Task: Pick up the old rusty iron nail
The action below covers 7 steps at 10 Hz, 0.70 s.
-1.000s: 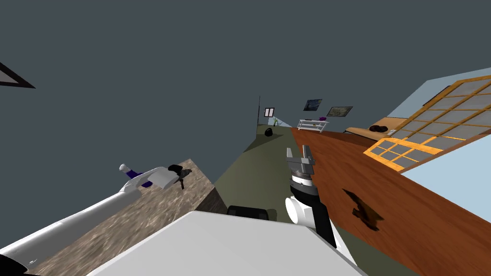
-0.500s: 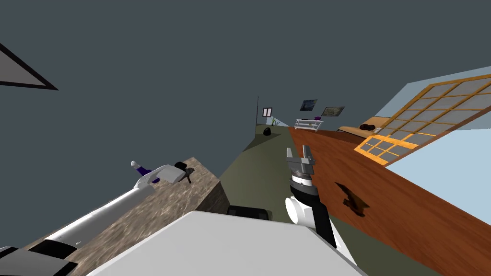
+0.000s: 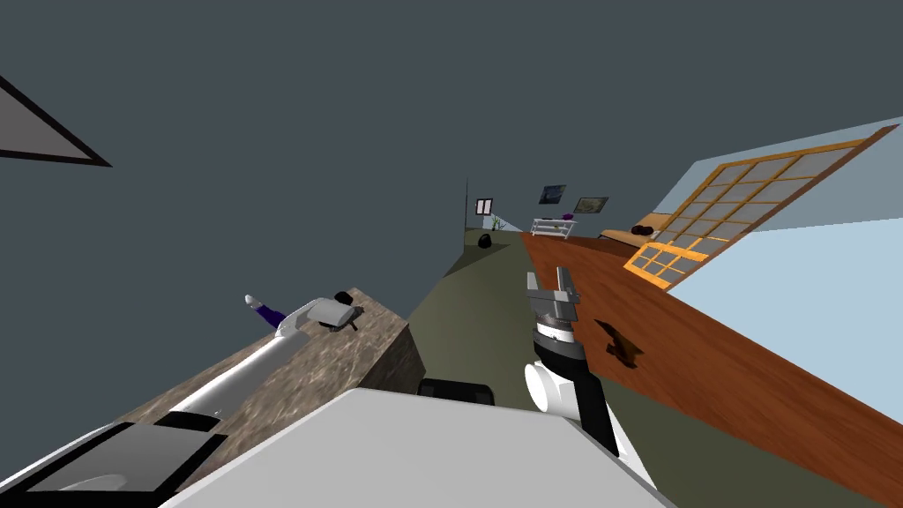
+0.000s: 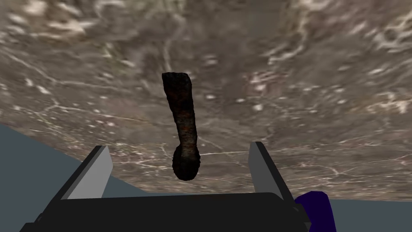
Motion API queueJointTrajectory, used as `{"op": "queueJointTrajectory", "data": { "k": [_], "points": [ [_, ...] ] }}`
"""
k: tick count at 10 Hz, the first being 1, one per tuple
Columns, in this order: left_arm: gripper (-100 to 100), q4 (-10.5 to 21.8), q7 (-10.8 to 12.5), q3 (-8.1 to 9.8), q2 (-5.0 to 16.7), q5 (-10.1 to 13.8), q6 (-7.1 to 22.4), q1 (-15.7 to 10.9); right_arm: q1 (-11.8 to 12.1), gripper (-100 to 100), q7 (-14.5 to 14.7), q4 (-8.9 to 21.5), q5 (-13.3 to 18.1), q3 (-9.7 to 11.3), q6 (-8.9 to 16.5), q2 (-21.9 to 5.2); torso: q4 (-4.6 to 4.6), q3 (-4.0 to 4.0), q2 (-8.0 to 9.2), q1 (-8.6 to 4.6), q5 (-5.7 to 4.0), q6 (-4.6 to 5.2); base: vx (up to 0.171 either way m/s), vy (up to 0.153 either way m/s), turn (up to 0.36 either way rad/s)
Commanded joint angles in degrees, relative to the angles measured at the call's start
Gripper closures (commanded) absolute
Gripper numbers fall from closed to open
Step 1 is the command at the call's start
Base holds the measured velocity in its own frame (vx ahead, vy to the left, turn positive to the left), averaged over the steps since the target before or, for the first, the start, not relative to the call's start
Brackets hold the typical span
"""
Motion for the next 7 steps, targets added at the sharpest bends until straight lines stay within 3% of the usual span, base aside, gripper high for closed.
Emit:
{"op": "queueJointTrajectory", "data": {
  "k": [1,2,4,5,7],
  "points": [
    [-100,1.0,-1.3,1.56,-2.9,-2.3,2.9,-2.9,0.0,0,0.0,0.0,0.0,0.0,0.0,0.0,0.00,0.00,0.00,0.00,0.00,0.00,-0.092,0.053,-0.186],
    [-100,1.0,-1.3,1.56,-4.4,-2.3,4.7,-3.5,0.0,0,0.0,0.0,0.0,0.0,0.0,0.0,0.01,0.05,0.11,0.15,0.09,0.02,-0.111,0.049,-0.128],
    [-100,0.7,-1.0,1.35,-4.4,-2.4,5.1,-3.5,0.0,0,0.0,0.0,0.0,0.0,0.0,0.0,0.01,0.03,0.06,0.10,0.09,-0.05,-0.036,0.007,0.006],
    [100,0.7,-1.0,1.32,-4.5,-2.4,5.3,-3.6,0.0,0,0.0,0.0,0.0,0.0,0.0,0.0,-0.02,-0.03,-0.05,0.07,0.08,-0.07,0.000,0.000,0.000],
    [100,0.8,-1.0,1.34,-4.5,-2.4,5.4,-3.6,0.0,0,0.0,0.0,0.0,0.0,0.0,0.0,-0.02,-0.07,-0.14,0.07,0.11,-0.01,-0.001,0.000,-0.001]
  ]
}}
